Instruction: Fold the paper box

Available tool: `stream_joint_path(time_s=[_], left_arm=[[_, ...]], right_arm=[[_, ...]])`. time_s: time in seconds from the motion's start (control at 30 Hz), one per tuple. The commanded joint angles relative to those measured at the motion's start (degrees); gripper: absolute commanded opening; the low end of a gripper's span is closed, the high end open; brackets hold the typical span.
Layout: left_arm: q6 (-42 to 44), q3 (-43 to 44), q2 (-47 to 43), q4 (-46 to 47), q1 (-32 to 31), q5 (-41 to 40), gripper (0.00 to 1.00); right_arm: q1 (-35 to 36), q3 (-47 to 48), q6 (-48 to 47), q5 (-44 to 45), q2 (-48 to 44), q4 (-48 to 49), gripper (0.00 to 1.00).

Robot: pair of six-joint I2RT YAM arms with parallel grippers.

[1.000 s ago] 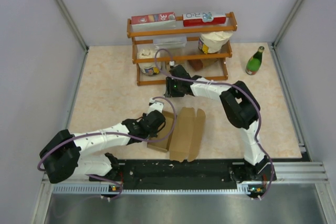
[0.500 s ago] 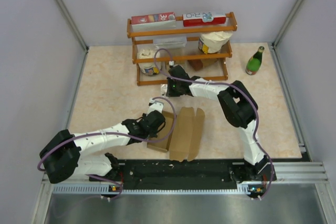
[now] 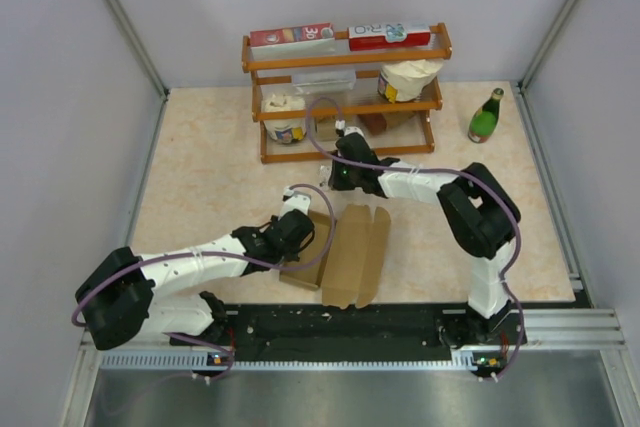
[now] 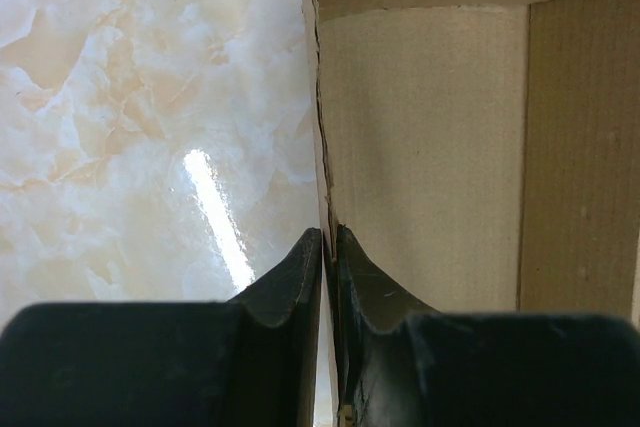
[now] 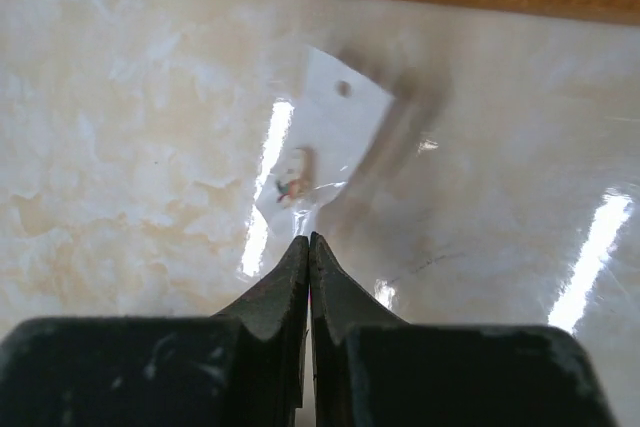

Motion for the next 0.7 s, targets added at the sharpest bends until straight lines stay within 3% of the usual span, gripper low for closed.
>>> stream_joint_path(time_s=[0.0, 0.33, 0.47, 0.67], left_arm=[[-0.18, -0.20, -1.48, 1.99, 0.23, 0.61, 0.16], [-0.80, 1.64, 0.71, 2.87, 0.32, 1.66, 0.15], [-1.41, 1.29, 0.80, 2.78, 0.32, 2.36, 0.15], [-1.50, 0.24, -0.43, 2.34, 0.41, 2.10, 0.15]], right_arm=[[0.78, -1.77, -2.67, 3.33, -10.51, 4.42, 0.00], [0.86, -8.37, -3.91, 0.43, -22.12, 2.48, 0.00], [0.86, -6.53, -2.68, 0.26, -19.24, -0.07, 0.31], [0.78, -4.59, 4.52, 1.14, -10.98, 1.77, 0.41]])
